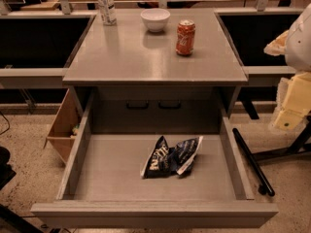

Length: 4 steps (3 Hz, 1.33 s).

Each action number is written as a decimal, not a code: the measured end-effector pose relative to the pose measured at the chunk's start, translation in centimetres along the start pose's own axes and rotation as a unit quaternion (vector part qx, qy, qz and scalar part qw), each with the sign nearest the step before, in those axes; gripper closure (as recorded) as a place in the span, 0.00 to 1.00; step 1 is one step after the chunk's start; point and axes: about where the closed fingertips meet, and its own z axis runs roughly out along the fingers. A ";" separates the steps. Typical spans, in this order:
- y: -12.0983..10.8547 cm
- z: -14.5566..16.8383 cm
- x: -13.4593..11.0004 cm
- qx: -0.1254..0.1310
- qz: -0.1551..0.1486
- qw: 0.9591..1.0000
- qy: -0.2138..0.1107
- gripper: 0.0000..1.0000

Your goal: Pick blue chip bag from top drawer and place on counter

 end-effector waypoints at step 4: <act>-0.2 14.6 -6.5 0.018 -0.035 0.998 -0.044 0.00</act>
Offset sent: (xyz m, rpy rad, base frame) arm 0.0435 0.0205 -0.0533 0.0830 -0.0629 0.0659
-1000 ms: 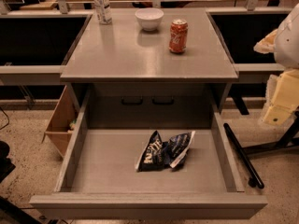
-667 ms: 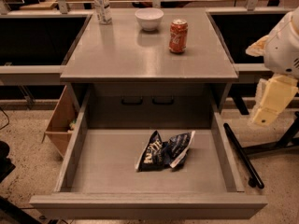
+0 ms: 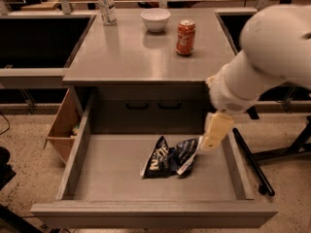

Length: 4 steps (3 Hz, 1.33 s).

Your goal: Pick blue chip bag from top drawer and place on counter

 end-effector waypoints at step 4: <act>4.0 24.7 -3.3 -0.052 0.038 0.998 -0.004 0.27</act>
Offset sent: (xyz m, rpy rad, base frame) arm 0.0598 0.0952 -0.1859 0.0246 0.0204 -0.0001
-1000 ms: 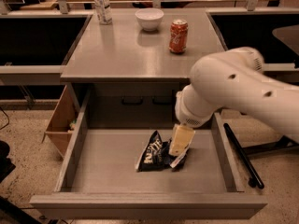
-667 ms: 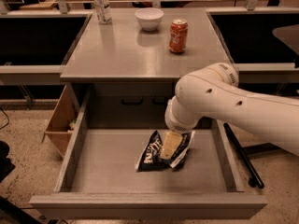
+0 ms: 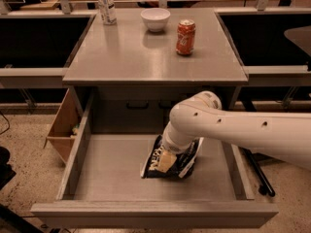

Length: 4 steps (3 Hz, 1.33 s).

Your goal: Pick blue chip bag from top drawer and place on counter

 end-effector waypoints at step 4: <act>0.1 -2.7 0.1 -0.010 -0.014 1.000 -0.011 1.00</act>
Offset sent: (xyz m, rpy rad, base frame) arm -0.0147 -0.0038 -0.0213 -0.0008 0.0577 -0.0049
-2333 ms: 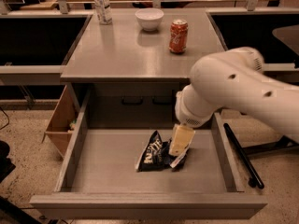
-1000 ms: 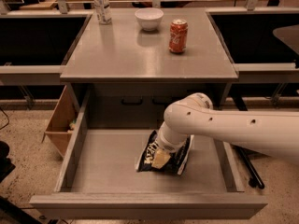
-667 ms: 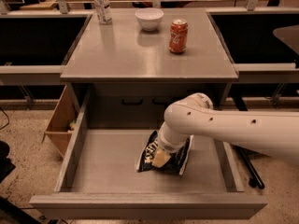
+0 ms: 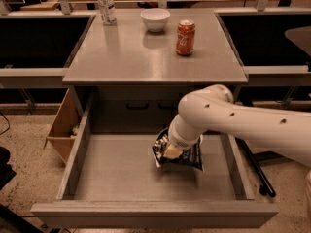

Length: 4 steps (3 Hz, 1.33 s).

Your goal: Pick blue chip bag from top drawer and place on counter

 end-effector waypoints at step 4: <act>-11.6 -28.7 -14.2 0.109 -0.129 0.971 -0.171 1.00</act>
Offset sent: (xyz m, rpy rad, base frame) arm 0.0539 -0.0101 0.3822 0.1004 -0.4002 0.2473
